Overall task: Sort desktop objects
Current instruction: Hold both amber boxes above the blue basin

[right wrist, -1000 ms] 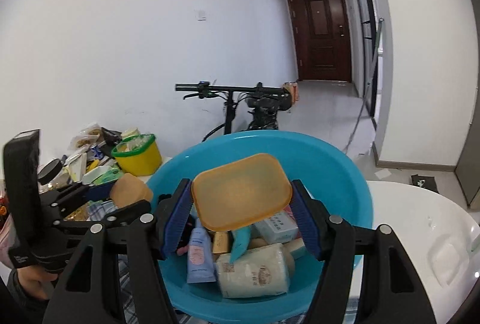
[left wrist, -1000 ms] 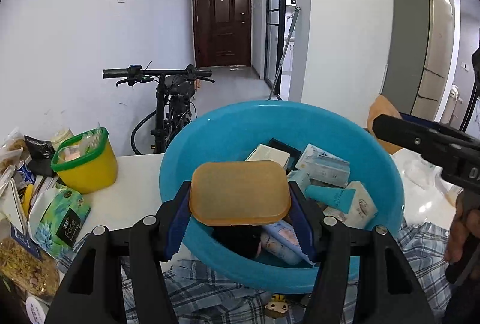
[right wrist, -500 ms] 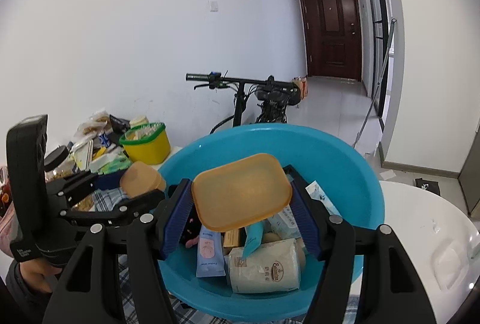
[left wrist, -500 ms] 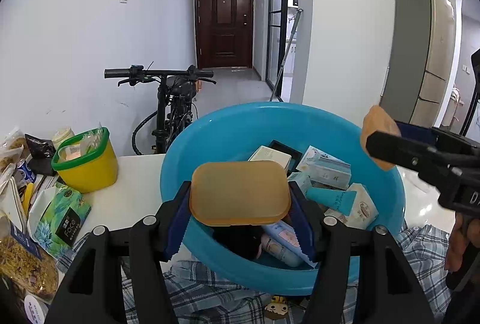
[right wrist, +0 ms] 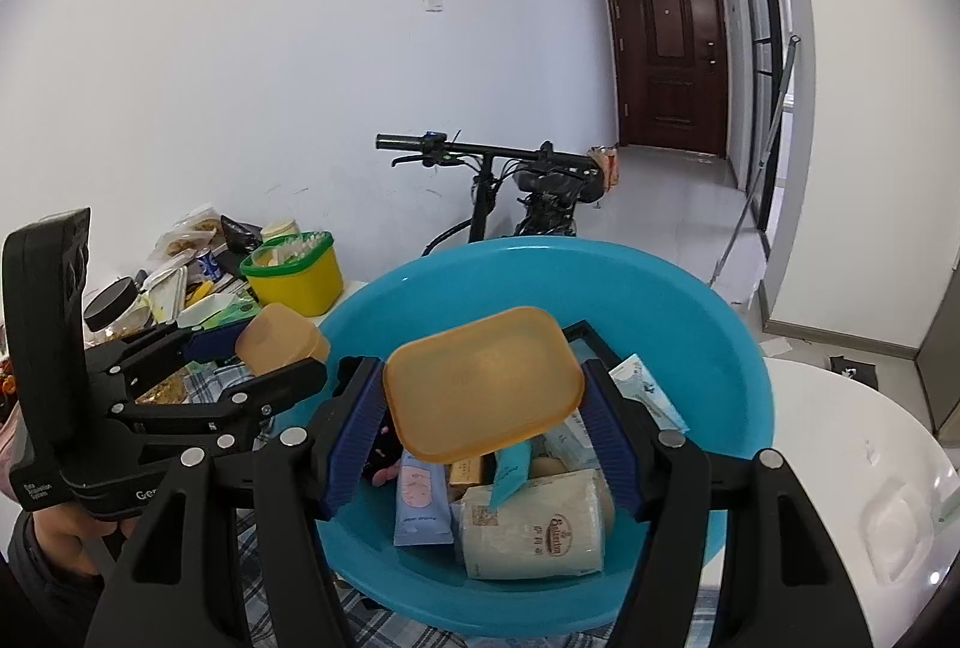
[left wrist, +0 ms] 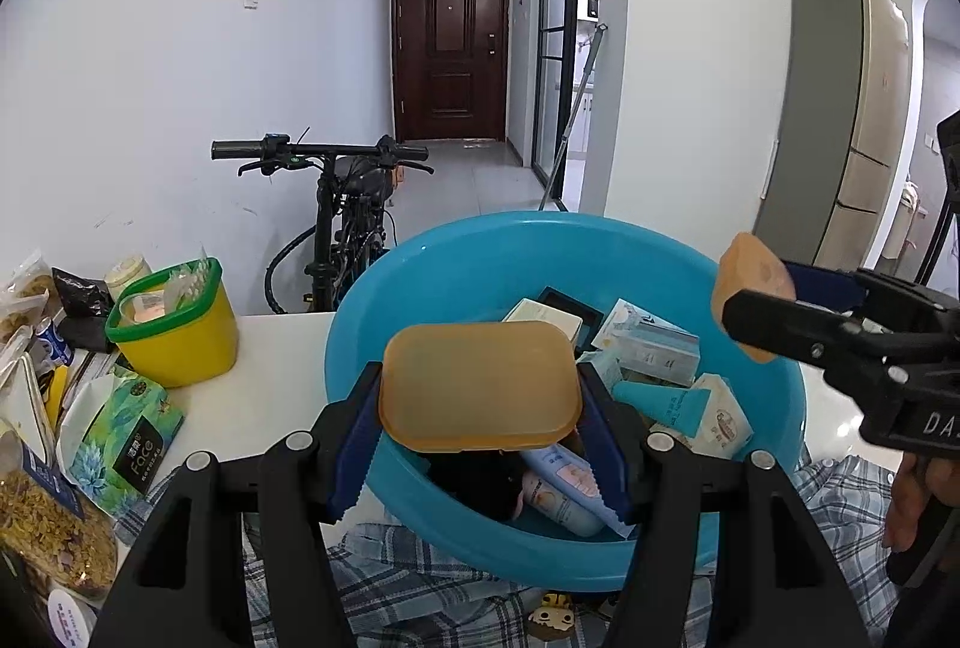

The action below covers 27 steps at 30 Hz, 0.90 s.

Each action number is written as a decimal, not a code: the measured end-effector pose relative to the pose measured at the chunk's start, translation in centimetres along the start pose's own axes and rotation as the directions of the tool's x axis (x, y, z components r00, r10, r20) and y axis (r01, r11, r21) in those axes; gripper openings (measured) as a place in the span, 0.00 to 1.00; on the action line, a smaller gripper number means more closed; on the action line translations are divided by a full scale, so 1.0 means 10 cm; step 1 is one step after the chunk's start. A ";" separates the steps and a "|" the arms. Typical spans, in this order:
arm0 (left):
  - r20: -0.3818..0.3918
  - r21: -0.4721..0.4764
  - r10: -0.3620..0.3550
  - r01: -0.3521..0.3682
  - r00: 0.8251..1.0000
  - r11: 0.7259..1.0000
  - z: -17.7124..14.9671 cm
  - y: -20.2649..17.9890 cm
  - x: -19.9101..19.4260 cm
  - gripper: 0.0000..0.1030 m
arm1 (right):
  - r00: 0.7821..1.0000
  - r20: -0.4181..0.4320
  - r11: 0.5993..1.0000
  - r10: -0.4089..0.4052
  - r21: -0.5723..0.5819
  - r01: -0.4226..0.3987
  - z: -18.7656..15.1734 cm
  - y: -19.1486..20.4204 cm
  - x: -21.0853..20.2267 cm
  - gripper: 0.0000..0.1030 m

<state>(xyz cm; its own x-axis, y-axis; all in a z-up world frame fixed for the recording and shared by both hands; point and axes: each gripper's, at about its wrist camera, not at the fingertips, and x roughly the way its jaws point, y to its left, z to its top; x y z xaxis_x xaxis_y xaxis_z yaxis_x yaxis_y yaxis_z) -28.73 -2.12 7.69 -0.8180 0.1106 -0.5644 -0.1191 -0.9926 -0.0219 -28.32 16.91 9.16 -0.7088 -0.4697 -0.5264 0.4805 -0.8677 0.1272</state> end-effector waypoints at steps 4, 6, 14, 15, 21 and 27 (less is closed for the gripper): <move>0.002 0.001 0.000 0.000 1.000 1.000 0.00 0.01 0.00 0.62 | 1.000 -0.007 1.000 0.002 -0.001 -0.002 -0.01 0.01 0.02 0.62; -0.001 -0.002 -0.001 0.001 1.000 1.000 0.00 0.01 0.00 0.62 | 1.000 -0.009 1.000 0.002 0.004 -0.002 -0.01 -0.01 0.02 0.62; -0.007 -0.004 -0.002 0.002 1.000 1.000 -0.01 0.03 0.01 0.62 | 1.000 -0.004 1.000 0.008 0.010 -0.008 -0.01 -0.02 0.01 0.62; -0.006 -0.004 -0.001 0.001 1.000 1.000 -0.01 0.03 0.01 0.62 | 1.000 -0.008 1.000 0.010 0.005 -0.010 -0.01 -0.01 0.02 0.62; -0.006 -0.004 -0.006 0.006 1.000 1.000 -0.02 0.02 0.02 0.62 | 1.000 -0.013 1.000 0.011 0.001 -0.011 -0.02 0.00 0.04 0.62; -0.007 -0.005 -0.006 0.006 1.000 1.000 -0.03 0.03 0.02 0.62 | 1.000 -0.013 1.000 0.013 -0.003 -0.013 -0.02 0.02 0.04 0.62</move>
<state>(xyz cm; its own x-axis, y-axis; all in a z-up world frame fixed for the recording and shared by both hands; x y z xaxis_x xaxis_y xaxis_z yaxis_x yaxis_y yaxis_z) -28.76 -2.37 7.34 -0.8133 0.1165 -0.5701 -0.1213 -0.9922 -0.0296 -28.38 16.61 8.79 -0.6957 -0.4786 -0.5357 0.4910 -0.8612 0.1318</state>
